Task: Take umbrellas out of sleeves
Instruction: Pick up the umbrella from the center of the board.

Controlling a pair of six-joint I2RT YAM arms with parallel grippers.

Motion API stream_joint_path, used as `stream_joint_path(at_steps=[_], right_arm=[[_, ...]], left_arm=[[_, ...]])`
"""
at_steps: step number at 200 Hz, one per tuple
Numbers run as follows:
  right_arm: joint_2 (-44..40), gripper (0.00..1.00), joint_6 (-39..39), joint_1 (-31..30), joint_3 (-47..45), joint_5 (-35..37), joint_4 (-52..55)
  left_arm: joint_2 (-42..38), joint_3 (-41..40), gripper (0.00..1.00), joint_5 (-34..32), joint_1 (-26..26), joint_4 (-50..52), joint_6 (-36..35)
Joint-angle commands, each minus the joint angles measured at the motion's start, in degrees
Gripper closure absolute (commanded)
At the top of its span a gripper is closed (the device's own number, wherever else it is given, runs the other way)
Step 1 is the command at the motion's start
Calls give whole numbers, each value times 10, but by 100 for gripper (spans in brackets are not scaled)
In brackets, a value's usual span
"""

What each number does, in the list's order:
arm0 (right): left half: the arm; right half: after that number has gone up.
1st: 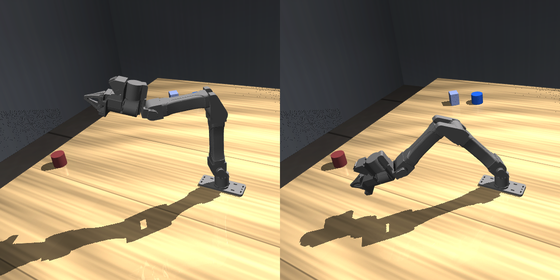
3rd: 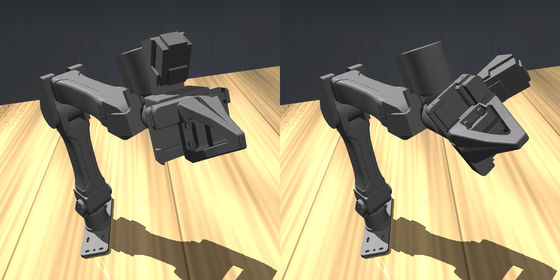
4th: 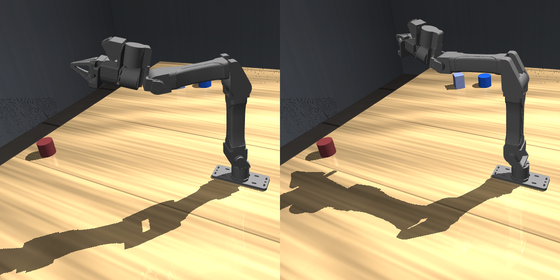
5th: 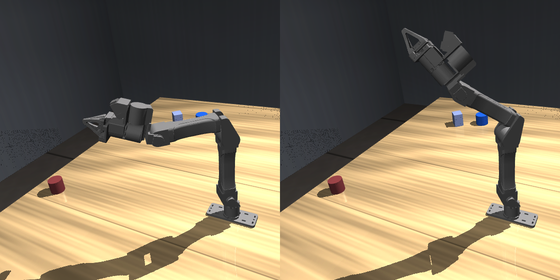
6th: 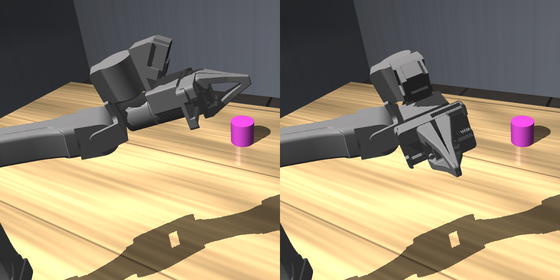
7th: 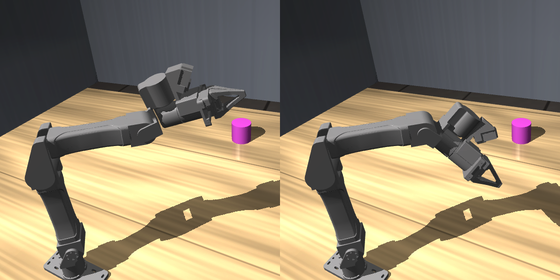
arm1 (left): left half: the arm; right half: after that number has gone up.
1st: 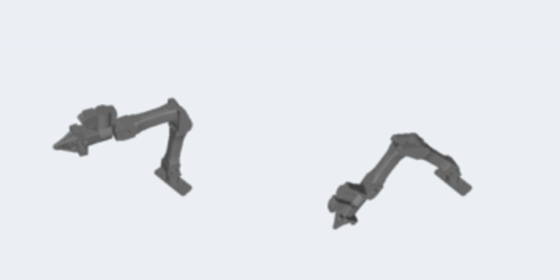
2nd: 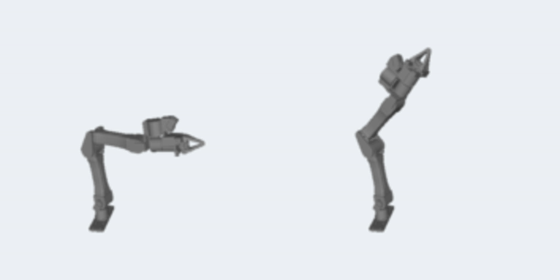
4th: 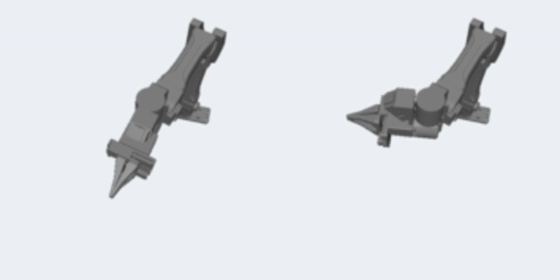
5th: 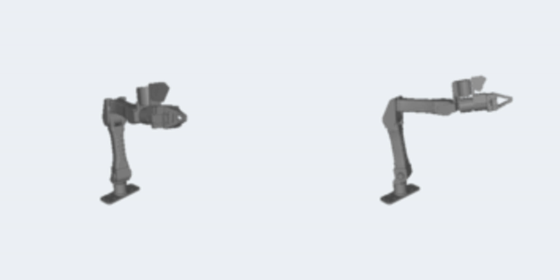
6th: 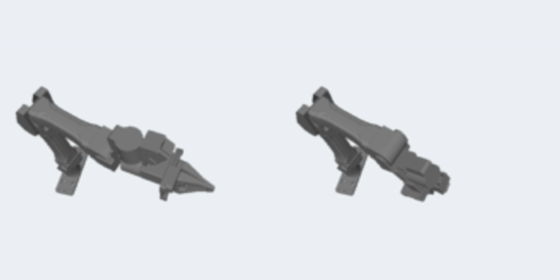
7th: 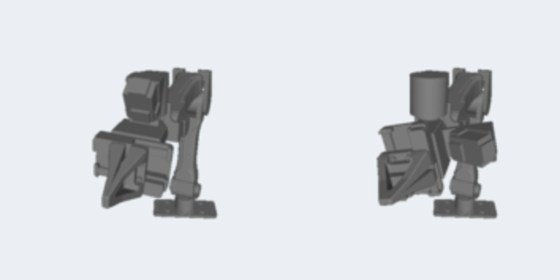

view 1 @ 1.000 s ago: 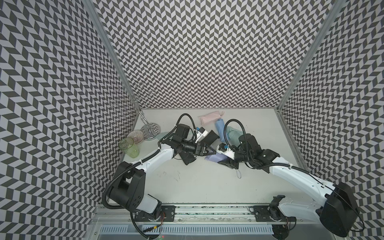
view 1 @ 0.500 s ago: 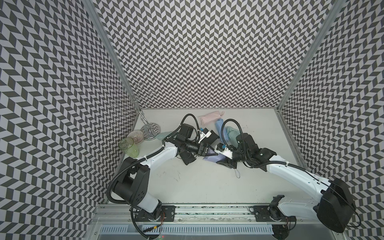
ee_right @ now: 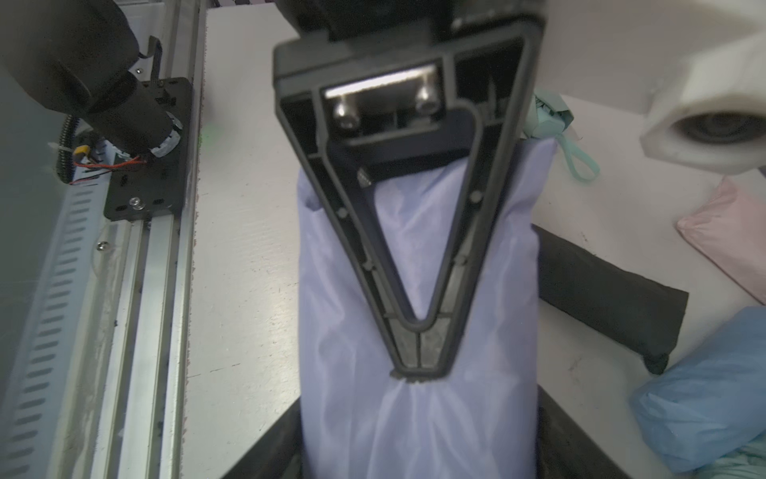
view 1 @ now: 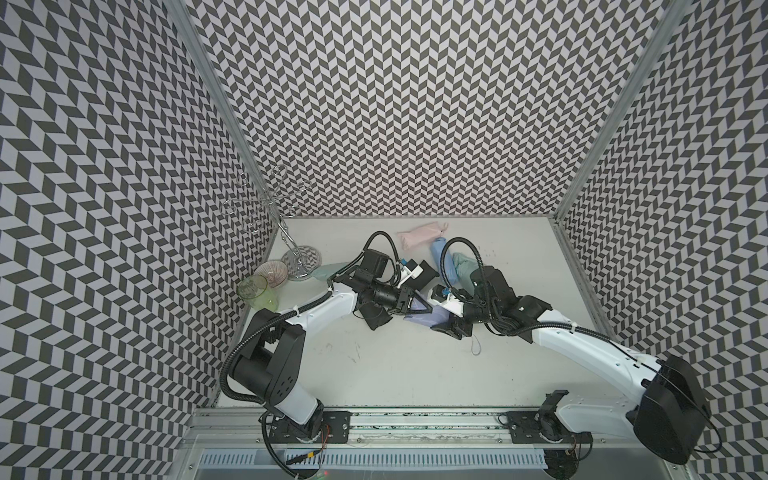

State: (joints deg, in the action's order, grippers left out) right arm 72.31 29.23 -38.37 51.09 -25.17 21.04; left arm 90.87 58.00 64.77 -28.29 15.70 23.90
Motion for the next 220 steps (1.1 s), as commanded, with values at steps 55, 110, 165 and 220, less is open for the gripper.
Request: stream_joint_path(at_steps=[55, 110, 165, 220], right_arm=[[-89, 4, -440, 233, 60, -125, -66], [-97, 7, -628, 351, -9, -354, -128], [-112, 29, -714, 375, -99, -408, -210], [-134, 42, -713, 333, -94, -429, -199]], left_arm=[[8, 14, 82, 69, 70, -167, 94], [32, 42, 82, 139, 77, -337, 222], [28, 66, 83, 187, 73, -368, 234], [21, 59, 84, 208, 42, -372, 229]])
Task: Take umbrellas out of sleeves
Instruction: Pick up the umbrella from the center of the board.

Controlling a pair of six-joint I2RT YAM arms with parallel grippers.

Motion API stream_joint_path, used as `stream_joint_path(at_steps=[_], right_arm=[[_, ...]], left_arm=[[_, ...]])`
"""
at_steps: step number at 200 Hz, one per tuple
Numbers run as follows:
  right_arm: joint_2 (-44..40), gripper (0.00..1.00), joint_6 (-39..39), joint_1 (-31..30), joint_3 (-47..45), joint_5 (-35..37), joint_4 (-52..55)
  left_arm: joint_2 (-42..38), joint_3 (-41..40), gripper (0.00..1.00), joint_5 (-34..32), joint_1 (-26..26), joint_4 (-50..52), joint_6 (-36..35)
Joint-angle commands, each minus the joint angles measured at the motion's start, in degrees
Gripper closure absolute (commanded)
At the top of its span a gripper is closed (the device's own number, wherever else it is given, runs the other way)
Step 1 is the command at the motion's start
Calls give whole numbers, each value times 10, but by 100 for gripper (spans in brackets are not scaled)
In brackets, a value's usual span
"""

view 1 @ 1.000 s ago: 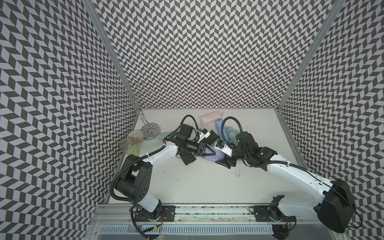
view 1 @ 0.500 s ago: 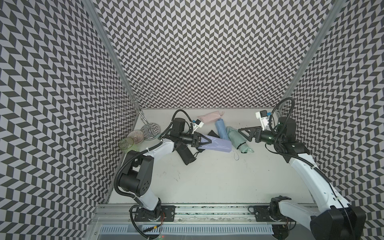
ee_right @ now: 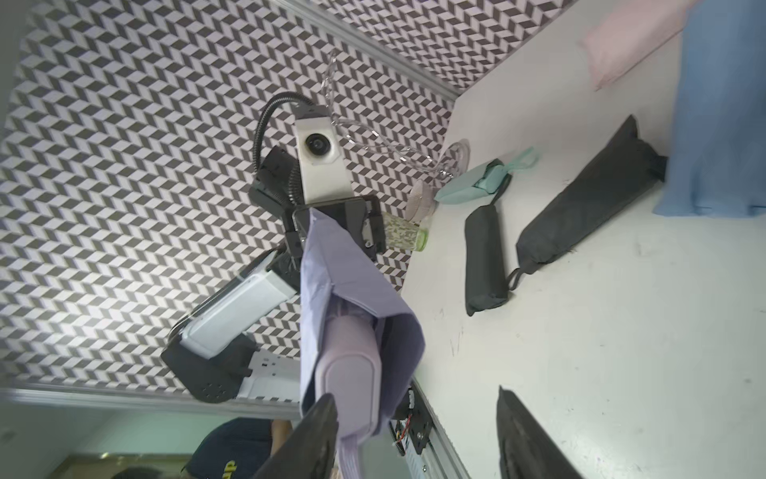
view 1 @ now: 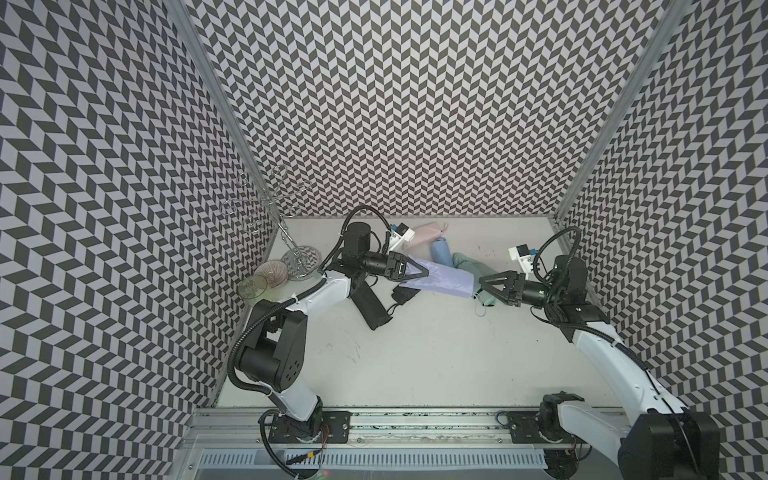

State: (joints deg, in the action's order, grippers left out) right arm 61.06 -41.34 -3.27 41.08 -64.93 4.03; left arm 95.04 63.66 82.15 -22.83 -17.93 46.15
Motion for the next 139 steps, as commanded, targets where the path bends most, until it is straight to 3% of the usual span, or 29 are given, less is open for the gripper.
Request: stream_joint_path(at_steps=[1, 41, 139], right_arm=[[-21, 42, -6, -18, 6, -31, -28], [-31, 52, -7, -28, -3, -35, -28], [-50, 56, -30, -38, -41, -46, -57]], left_arm=[[-21, 2, 84, 34, -12, -36, 6], [-22, 10, 85, 34, -16, -29, 5], [-24, 18, 86, 28, -7, -20, 3]])
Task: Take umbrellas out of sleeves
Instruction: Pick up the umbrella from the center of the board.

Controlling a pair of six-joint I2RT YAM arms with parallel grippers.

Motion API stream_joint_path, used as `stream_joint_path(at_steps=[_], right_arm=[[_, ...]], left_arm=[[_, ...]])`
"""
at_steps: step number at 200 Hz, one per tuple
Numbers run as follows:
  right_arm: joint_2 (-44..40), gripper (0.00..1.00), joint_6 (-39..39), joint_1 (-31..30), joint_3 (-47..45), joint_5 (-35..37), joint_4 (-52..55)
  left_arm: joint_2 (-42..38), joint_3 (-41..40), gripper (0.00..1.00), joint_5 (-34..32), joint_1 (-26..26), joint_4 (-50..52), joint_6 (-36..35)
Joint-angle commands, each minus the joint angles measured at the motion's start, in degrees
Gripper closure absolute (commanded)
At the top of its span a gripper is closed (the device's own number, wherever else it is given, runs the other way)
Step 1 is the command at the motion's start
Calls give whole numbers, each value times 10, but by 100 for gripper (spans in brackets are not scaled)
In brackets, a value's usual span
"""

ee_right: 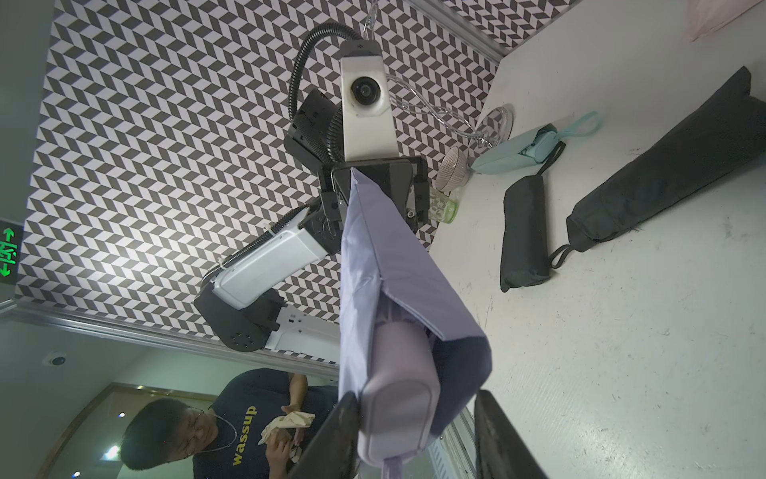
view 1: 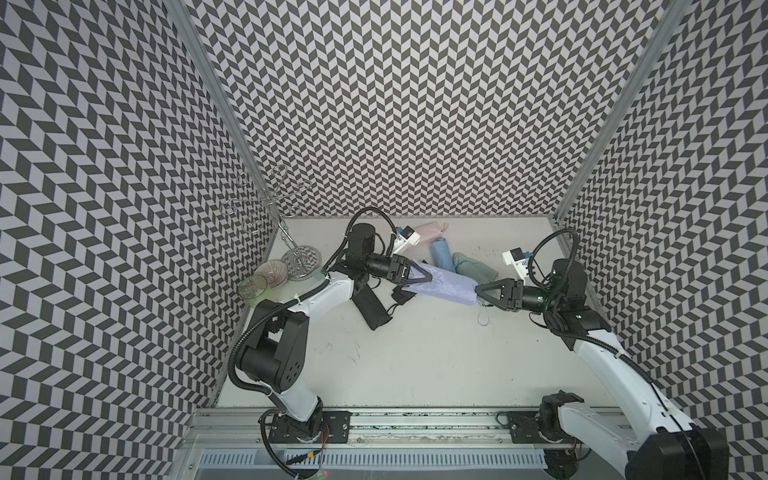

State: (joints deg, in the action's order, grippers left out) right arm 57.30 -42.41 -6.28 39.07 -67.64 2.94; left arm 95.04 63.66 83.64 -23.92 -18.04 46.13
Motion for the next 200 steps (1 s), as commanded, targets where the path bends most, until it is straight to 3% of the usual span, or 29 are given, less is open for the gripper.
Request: stream_joint_path(at_steps=[1, 200], right_arm=[[-13, 56, -19, -8, -22, -19, -47], [-12, 59, -83, -38, -32, -29, -155]], left_arm=[[-25, 18, 86, 13, 5, -20, 4], [-18, 32, 85, 1, -16, 18, -13]])
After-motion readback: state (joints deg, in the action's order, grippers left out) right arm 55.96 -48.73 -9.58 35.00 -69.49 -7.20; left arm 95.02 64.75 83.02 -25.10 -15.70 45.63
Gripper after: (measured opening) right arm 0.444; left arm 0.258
